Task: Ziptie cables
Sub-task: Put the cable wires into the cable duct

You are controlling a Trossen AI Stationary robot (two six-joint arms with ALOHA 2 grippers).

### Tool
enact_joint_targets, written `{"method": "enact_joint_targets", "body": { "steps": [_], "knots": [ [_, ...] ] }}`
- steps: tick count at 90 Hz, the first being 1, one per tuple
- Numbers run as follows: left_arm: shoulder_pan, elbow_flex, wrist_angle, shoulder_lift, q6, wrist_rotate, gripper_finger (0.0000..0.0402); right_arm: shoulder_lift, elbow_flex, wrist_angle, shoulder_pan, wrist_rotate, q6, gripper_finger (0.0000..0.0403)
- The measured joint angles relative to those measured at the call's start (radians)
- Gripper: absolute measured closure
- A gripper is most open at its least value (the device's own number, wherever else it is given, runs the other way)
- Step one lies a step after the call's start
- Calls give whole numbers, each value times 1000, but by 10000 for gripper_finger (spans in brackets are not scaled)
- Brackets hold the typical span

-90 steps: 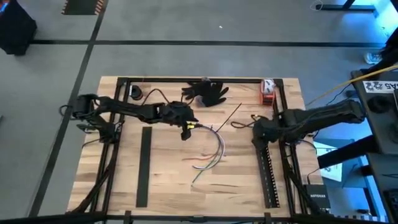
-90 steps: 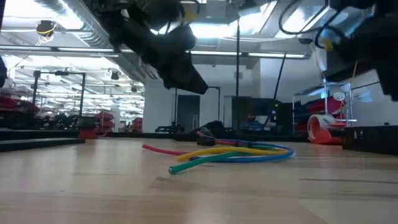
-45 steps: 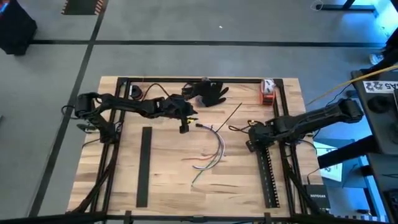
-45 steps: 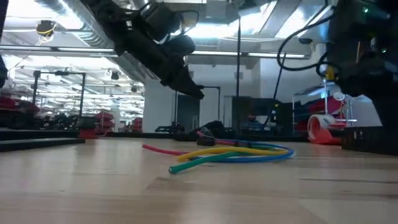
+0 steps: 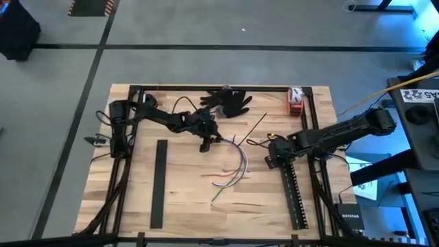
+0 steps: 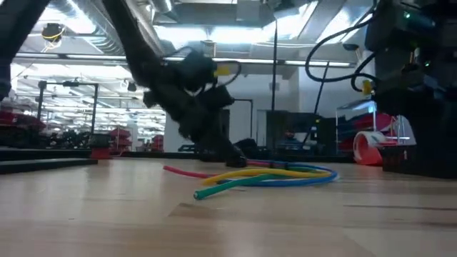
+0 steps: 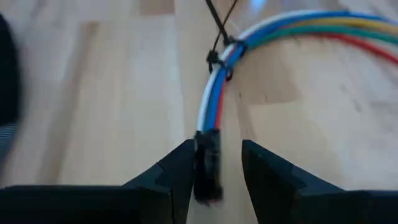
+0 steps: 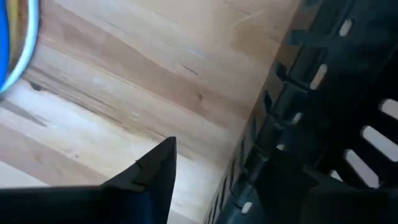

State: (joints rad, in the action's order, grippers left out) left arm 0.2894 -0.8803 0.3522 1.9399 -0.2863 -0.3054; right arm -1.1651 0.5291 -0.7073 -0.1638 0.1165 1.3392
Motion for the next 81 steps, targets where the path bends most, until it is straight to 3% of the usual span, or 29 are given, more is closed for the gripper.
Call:
{"method": "enact_joint_targets", "body": {
  "steps": [13, 26, 37, 65, 81],
  "knots": [
    [0, -3, 13, 35, 49, 3, 289, -12, 0, 32, 0, -8, -42, 219],
    [0, -6, -24, 37, 97, 14, 363, -25, 0, 82, 0, -37, -191, 245],
    [-9, -6, -71, 8, 171, 34, 364, -40, 0, 124, 1, -42, -329, 279],
    [-79, 3, -465, -241, 234, 151, 364, -71, 1, 308, 1, -82, -668, 387],
    [-134, 3, -713, -358, 278, 224, 364, -111, 1, 467, 0, -158, -854, 386]
  ]
}}
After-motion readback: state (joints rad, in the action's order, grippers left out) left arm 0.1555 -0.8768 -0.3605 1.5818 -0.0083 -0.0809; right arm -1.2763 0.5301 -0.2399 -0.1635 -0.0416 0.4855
